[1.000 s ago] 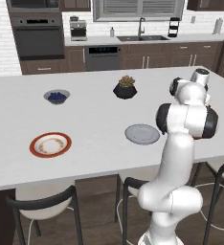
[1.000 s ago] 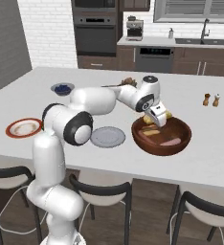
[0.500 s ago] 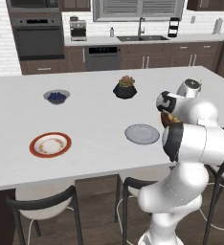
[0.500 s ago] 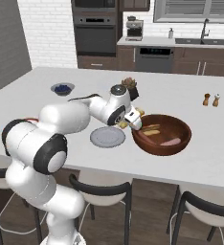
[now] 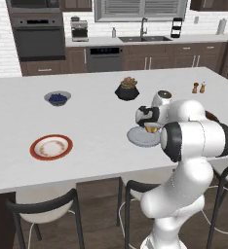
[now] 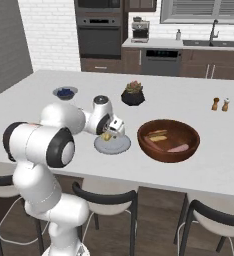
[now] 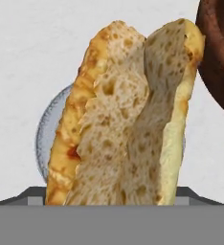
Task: Place one bun and one sausage from the bowl on each plate.
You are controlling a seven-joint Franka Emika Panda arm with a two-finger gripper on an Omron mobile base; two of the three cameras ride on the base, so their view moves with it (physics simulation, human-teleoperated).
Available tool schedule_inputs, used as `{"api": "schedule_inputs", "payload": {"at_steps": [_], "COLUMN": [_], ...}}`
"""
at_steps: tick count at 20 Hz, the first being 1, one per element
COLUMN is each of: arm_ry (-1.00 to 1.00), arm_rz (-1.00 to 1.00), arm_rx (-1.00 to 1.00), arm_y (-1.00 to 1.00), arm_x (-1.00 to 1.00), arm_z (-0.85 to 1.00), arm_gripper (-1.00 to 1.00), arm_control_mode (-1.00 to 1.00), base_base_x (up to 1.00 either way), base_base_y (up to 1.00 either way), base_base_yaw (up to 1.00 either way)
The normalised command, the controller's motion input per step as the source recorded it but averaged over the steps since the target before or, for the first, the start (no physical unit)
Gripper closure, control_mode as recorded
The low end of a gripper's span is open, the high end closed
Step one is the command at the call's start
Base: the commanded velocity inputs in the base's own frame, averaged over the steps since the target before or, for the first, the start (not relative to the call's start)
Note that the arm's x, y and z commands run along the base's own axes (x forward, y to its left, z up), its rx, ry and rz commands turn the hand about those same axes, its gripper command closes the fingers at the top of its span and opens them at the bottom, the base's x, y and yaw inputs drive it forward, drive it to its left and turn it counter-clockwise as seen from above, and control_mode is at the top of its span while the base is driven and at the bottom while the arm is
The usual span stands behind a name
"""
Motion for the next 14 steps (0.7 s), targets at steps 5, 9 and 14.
{"api": "schedule_inputs", "payload": {"at_steps": [5,9,14], "arm_ry": [0.16,0.01,0.04], "arm_rz": [0.20,0.13,0.10], "arm_rx": [-0.04,0.00,0.00], "arm_y": [0.42,0.00,-0.02], "arm_x": [0.22,0.21,0.18], "arm_z": [-0.59,-0.67,-0.46], "arm_gripper": [1.00,1.00,-1.00], "arm_control_mode": [-1.00,-1.00,-1.00], "base_base_x": [0.00,0.00,0.00], "base_base_y": [0.00,0.00,0.00], "base_base_yaw": [0.00,0.00,0.00]}}
